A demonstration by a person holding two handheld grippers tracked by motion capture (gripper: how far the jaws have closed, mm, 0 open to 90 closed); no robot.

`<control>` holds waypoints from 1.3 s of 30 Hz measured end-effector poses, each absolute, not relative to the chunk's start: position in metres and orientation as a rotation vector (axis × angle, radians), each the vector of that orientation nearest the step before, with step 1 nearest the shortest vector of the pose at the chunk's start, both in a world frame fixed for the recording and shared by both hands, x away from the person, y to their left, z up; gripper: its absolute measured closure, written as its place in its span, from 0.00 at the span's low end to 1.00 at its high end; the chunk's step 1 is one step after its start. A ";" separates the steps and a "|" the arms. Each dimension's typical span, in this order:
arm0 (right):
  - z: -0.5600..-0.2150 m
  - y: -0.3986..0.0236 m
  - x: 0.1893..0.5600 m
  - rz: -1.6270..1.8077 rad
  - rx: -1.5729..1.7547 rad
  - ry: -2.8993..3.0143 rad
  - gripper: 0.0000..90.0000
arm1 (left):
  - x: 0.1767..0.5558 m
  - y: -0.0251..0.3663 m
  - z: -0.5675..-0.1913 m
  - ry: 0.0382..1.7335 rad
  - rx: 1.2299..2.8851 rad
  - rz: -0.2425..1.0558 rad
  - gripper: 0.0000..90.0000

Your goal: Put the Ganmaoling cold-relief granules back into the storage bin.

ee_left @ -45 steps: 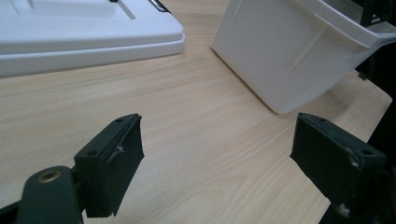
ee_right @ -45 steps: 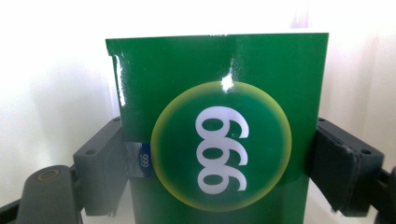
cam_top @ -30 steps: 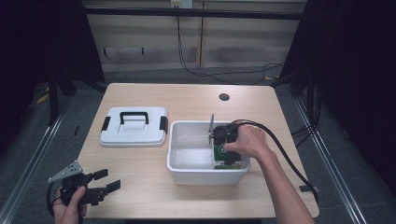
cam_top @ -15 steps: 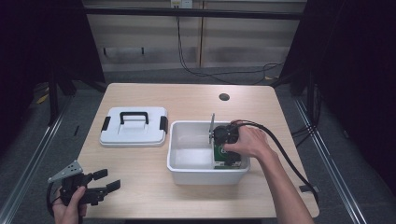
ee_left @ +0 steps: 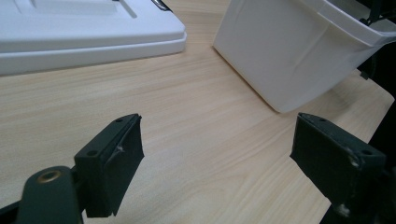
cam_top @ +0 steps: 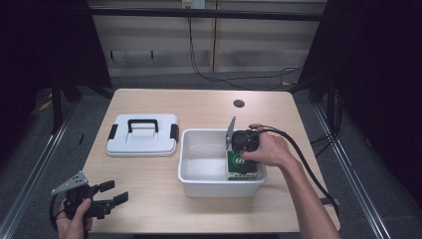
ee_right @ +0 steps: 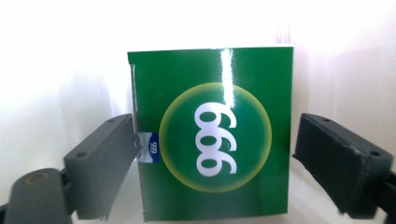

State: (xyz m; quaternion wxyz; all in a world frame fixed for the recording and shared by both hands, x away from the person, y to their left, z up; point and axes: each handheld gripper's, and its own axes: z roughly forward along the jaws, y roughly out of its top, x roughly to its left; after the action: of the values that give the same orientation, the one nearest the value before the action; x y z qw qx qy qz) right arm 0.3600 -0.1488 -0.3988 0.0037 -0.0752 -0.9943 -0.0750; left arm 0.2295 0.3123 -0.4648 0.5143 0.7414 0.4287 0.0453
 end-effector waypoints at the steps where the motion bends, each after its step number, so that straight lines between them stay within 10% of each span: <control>1: -0.396 -0.152 0.361 -0.273 -0.262 -3.119 0.14 | 0.230 0.312 -0.465 1.028 1.782 0.110 0.18; 39: -0.362 -0.237 0.322 -1.307 -0.686 -2.964 0.16 | 0.229 0.313 -0.464 1.029 1.779 0.115 0.18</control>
State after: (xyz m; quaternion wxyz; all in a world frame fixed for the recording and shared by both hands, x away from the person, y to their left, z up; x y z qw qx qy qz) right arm 0.3220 -0.2375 -0.3621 -0.0848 -0.2063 -0.8920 -0.3932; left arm 0.2292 0.3127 -0.4644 0.5155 0.7405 0.4284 0.0480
